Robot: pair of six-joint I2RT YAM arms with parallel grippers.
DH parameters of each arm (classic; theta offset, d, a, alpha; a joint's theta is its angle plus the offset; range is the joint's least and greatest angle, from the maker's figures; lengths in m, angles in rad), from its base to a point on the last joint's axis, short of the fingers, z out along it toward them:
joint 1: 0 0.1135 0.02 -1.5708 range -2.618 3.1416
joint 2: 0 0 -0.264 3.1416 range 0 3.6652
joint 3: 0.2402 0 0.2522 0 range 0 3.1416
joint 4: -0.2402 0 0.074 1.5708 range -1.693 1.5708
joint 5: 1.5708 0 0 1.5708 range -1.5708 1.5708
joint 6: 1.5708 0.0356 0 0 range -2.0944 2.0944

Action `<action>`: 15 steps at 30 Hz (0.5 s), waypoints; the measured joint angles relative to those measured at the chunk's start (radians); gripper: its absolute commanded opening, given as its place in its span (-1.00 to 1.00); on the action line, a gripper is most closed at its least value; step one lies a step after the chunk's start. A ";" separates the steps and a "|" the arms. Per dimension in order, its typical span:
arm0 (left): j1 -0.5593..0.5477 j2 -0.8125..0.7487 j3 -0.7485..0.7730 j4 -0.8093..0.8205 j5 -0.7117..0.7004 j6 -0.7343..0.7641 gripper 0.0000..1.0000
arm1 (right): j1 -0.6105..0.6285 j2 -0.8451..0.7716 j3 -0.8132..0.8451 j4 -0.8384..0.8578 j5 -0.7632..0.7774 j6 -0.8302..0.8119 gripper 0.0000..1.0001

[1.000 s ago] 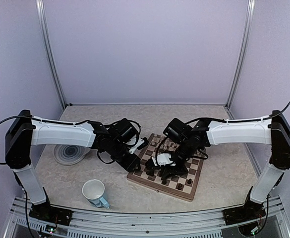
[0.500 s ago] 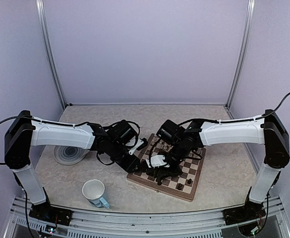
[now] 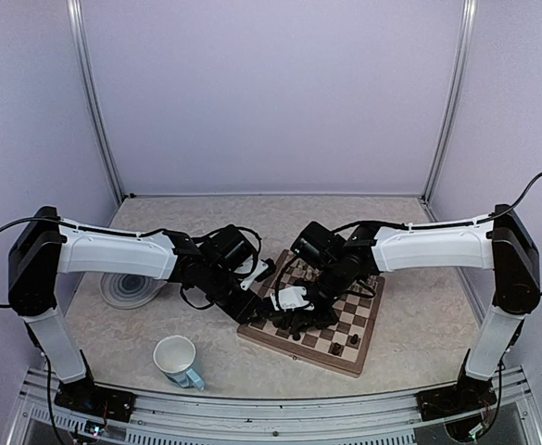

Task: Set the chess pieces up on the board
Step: Place the queen at e8.

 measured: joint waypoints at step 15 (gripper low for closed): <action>-0.064 -0.001 0.004 0.026 -0.022 -0.016 -0.18 | -0.011 -0.081 0.039 -0.056 -0.037 0.005 -0.26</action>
